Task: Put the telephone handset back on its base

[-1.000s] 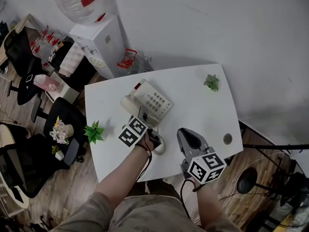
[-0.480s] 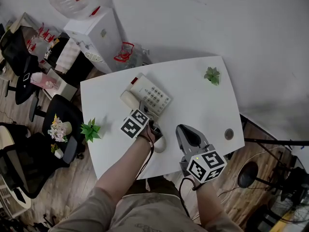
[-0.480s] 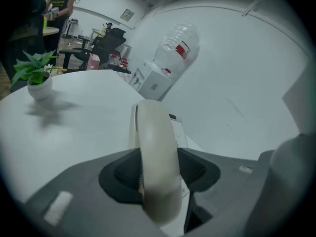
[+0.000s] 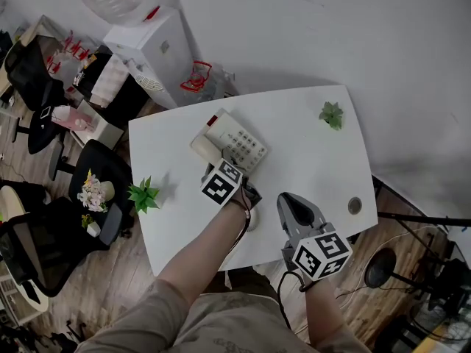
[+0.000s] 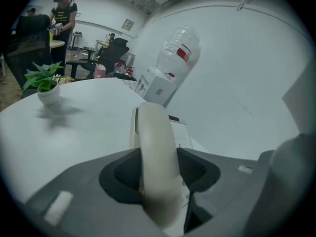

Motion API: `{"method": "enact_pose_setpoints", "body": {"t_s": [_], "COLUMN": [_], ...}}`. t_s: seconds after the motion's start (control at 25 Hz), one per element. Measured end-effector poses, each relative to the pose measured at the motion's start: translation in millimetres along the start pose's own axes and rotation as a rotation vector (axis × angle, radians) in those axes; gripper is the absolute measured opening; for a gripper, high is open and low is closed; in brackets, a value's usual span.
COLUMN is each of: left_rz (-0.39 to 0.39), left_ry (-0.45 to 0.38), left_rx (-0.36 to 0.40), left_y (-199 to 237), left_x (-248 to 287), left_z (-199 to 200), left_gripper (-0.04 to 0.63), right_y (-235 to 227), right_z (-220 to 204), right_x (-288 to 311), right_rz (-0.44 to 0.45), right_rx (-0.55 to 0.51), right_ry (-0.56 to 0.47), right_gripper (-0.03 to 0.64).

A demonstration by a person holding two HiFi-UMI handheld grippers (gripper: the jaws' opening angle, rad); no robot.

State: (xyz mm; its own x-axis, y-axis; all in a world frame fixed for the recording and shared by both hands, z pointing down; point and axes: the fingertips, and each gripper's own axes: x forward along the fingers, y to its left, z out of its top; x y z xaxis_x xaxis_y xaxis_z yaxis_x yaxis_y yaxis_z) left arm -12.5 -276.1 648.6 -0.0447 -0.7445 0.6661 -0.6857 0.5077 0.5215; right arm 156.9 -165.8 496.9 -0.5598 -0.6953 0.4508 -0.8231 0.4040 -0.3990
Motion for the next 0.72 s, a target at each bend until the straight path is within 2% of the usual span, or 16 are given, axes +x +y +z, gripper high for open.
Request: {"method": "enact_pose_setpoints", "body": {"t_s": [0.16, 0.36, 0.72], "left_rz": [0.009, -0.004, -0.04], "left_ry": [-0.028, -0.075, -0.021], "left_rx": [-0.043, -0.011, 0.06], "left_y": [2.0, 3.8, 5.4], "left_x": [0.8, 0.0, -7.8], "left_z": [2.7, 15.9, 18.7], "left_gripper": [0.211, 0.222, 0.261], "right_y": [-0.3, 5.2, 8.3], "right_z": [-7.3, -15.0, -15.1], "right_x": [-0.6, -1.6, -4.0], "right_rz": [0.002, 0.016, 0.022], "right_rx": [0.001, -0.002, 0.005], "right_ry": [0.017, 0.033, 0.026], "right_gripper": [0.035, 0.037, 0.037]}}
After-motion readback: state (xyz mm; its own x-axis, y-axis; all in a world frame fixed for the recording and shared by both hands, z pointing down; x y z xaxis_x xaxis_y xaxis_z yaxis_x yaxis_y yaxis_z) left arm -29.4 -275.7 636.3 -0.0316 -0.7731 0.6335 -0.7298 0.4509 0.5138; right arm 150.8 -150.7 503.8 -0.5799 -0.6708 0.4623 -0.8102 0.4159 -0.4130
